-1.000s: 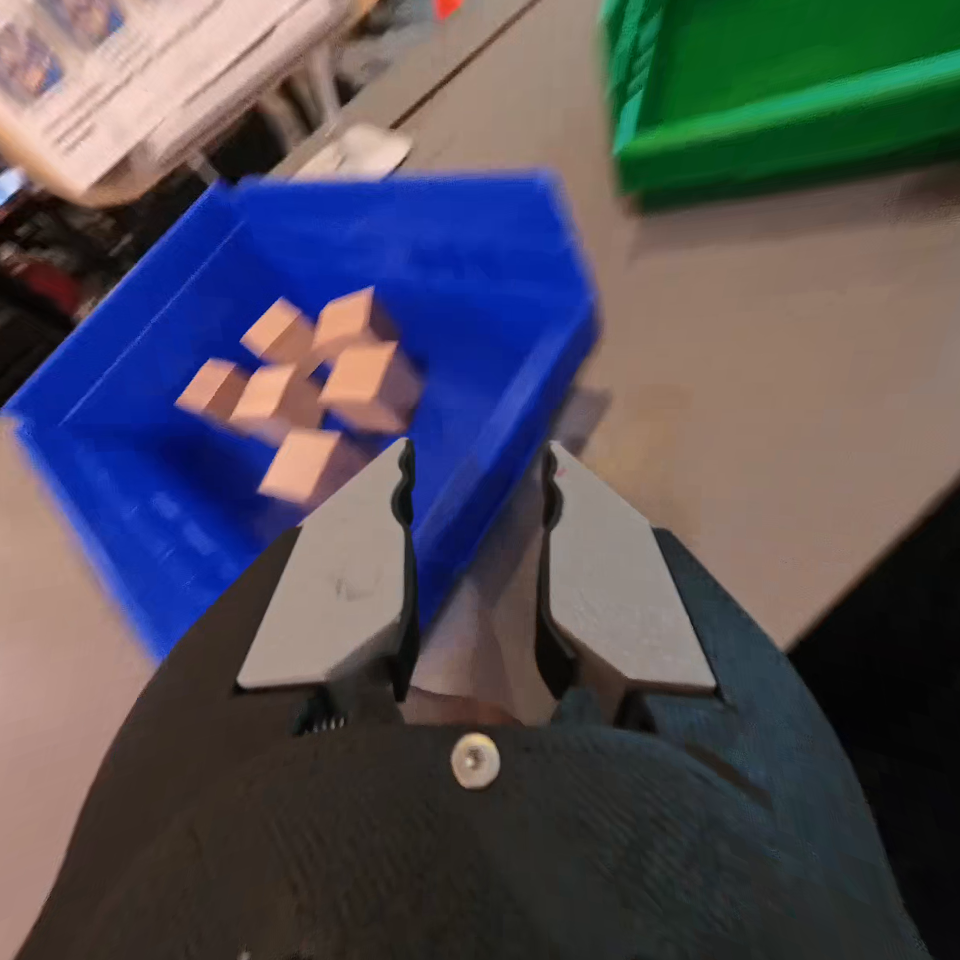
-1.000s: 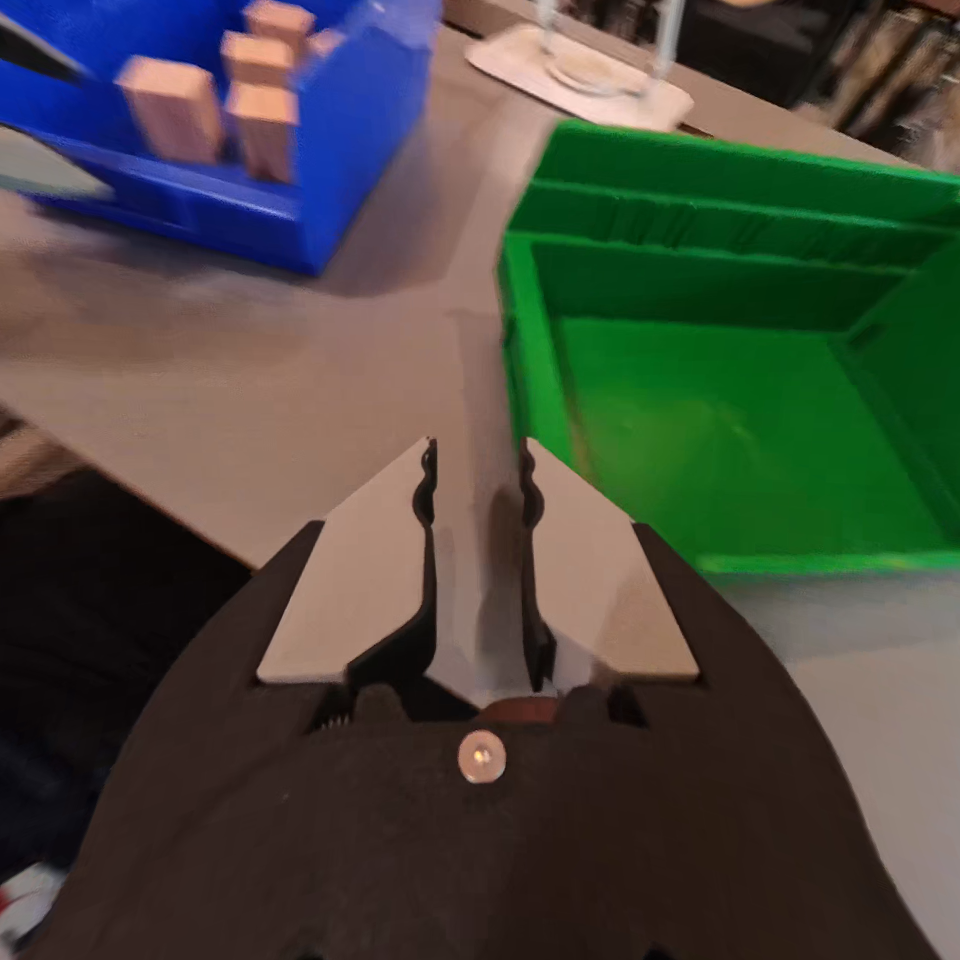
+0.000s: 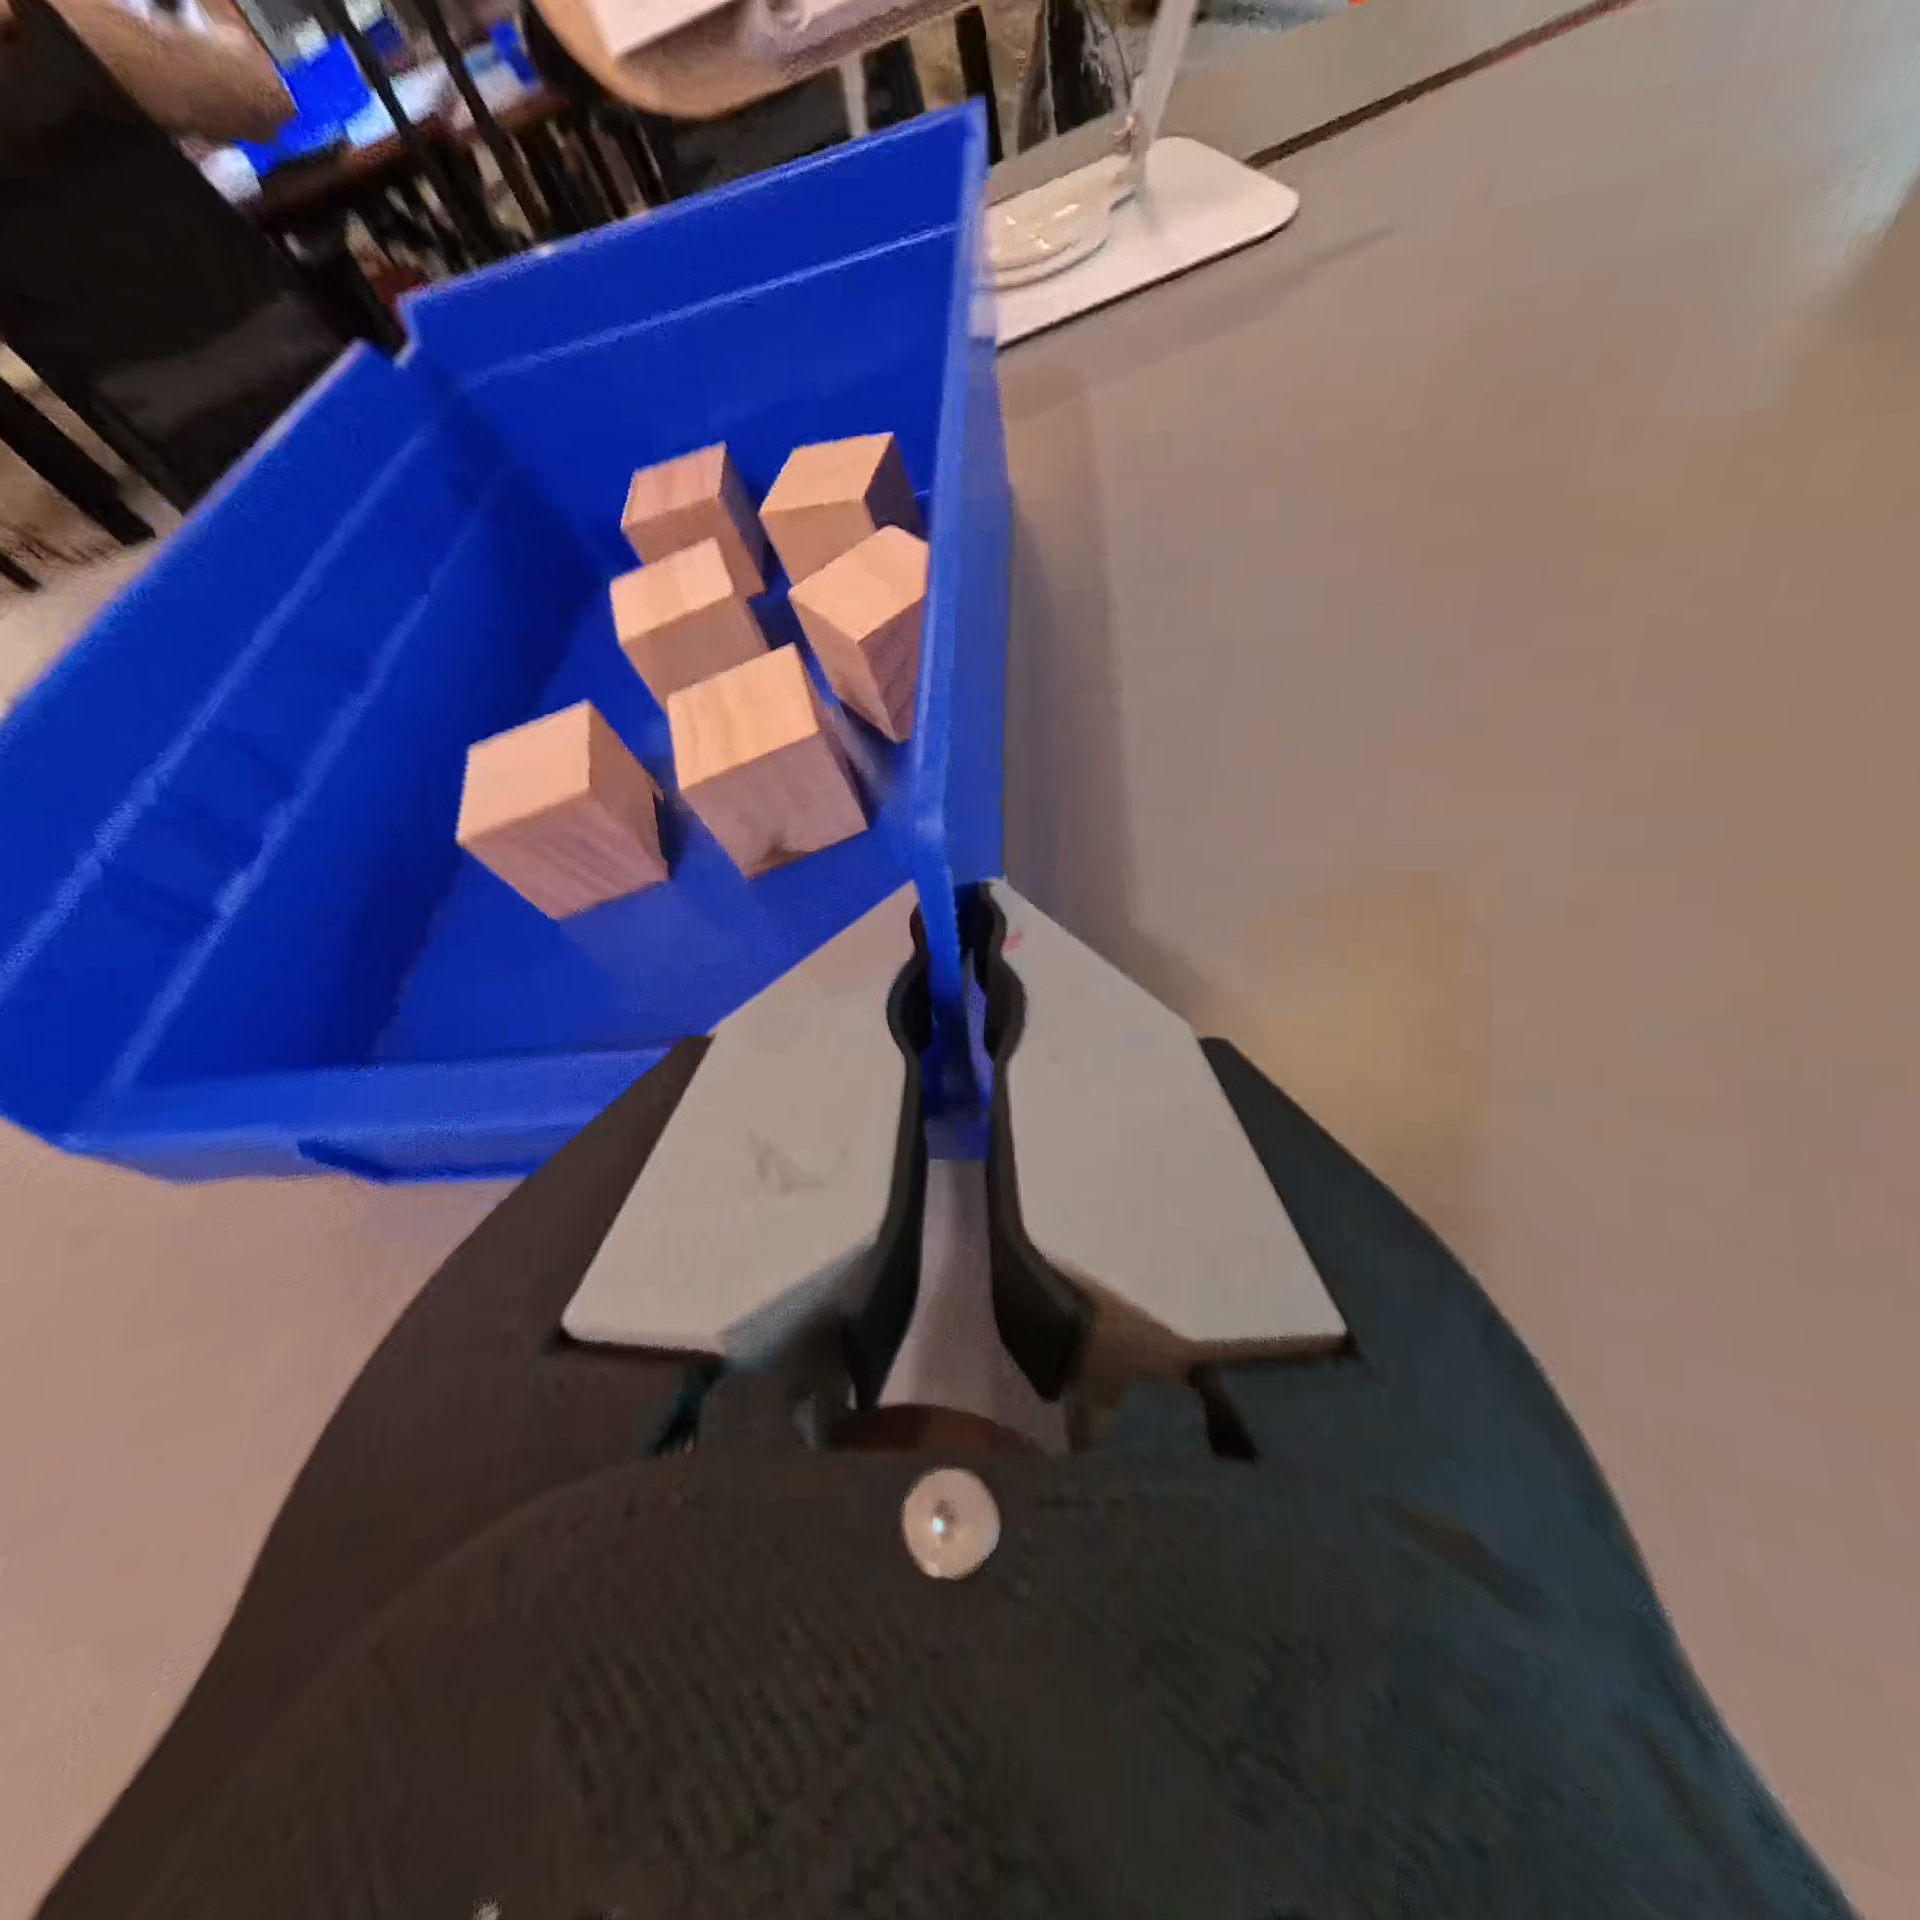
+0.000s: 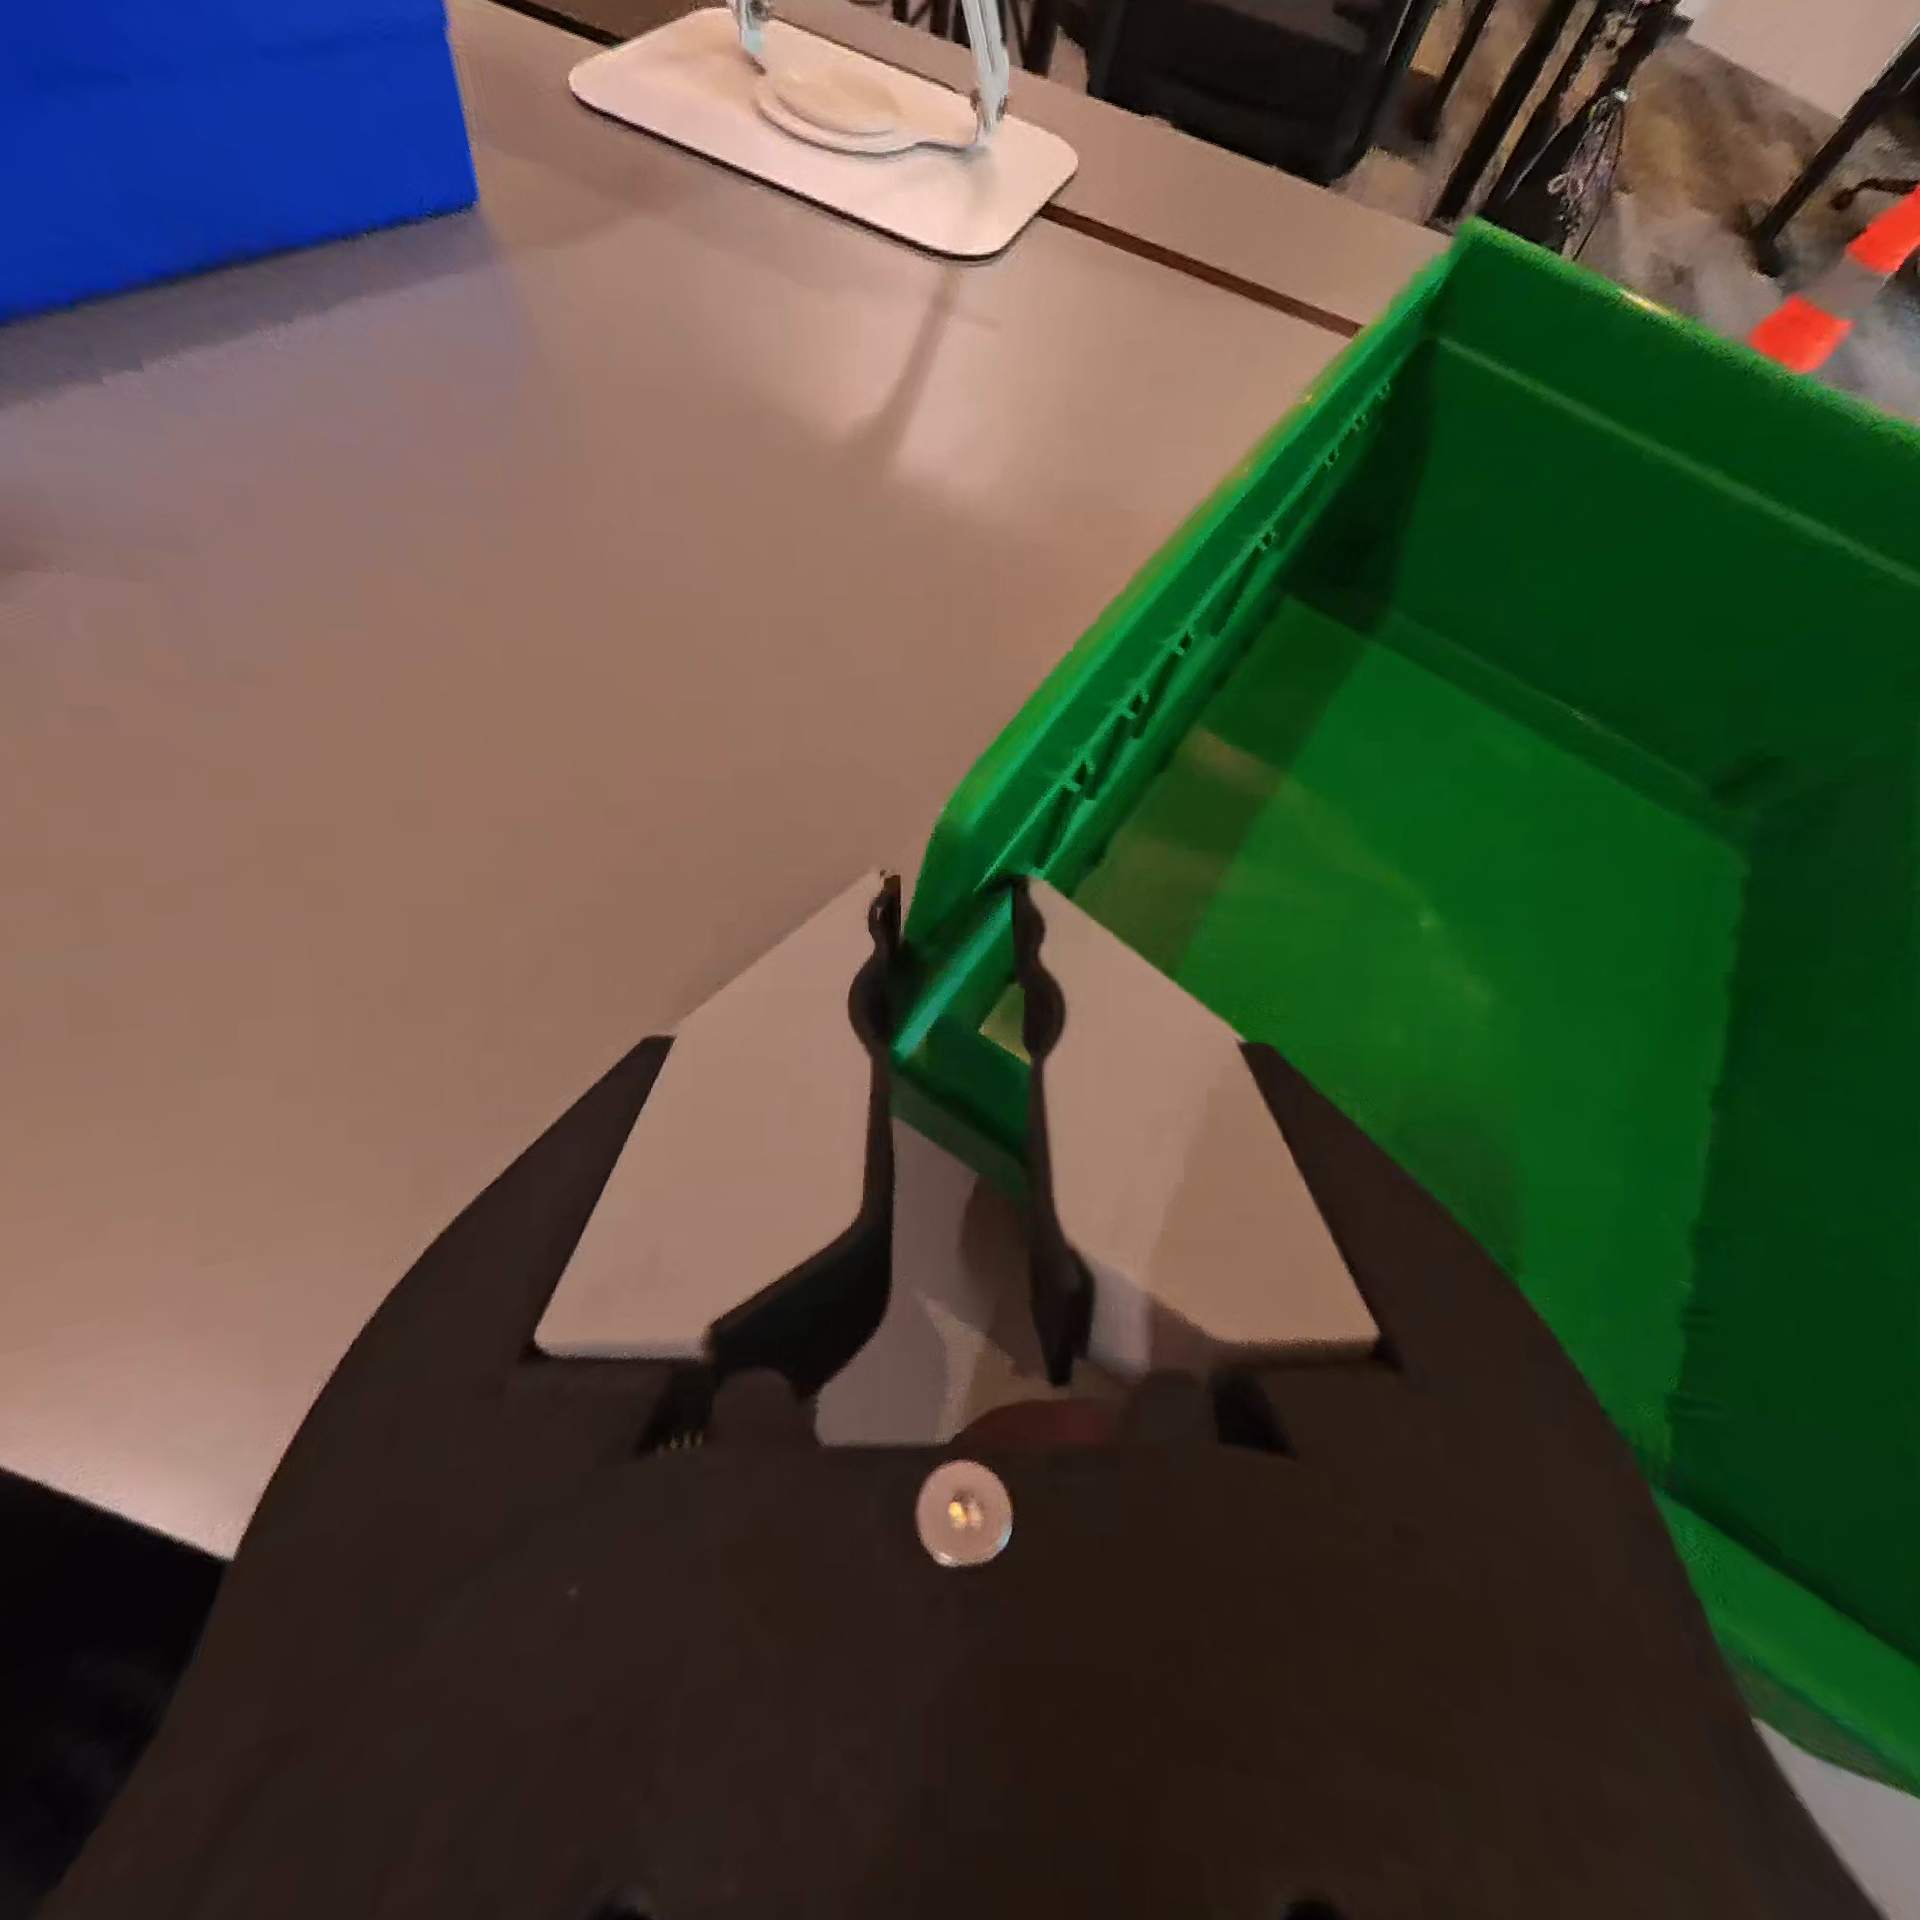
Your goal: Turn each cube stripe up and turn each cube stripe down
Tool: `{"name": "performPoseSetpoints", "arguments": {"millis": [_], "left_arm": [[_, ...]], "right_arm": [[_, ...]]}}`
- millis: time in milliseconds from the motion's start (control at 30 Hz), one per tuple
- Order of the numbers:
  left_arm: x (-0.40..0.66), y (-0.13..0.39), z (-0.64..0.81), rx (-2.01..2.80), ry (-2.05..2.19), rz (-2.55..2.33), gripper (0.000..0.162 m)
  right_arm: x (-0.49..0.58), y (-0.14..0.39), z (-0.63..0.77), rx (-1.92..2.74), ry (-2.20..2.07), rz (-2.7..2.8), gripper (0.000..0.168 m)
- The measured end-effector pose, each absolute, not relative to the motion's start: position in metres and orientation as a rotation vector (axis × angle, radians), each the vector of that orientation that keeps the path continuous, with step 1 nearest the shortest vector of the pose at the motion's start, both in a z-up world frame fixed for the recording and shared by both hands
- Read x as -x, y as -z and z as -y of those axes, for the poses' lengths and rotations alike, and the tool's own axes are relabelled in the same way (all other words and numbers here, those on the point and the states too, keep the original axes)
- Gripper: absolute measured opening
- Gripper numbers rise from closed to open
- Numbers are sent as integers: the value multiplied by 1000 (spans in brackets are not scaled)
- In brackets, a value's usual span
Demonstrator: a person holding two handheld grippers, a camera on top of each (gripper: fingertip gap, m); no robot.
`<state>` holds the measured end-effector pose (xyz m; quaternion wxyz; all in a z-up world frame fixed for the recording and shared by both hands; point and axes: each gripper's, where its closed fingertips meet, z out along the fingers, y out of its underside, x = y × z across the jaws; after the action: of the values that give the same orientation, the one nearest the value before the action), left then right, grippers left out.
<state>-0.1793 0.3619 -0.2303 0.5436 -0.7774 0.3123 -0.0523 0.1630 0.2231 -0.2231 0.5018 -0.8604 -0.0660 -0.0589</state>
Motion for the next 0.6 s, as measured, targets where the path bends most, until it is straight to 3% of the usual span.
{"name": "performPoseSetpoints", "arguments": {"millis": [233,600], "left_arm": [[223,228,-357,1895,83,-579,2],[205,228,-353,1864,-10,-633,9]], "right_arm": [[-183,226,-207,2125,154,287,16],[-204,229,-223,2154,76,254,14]]}}
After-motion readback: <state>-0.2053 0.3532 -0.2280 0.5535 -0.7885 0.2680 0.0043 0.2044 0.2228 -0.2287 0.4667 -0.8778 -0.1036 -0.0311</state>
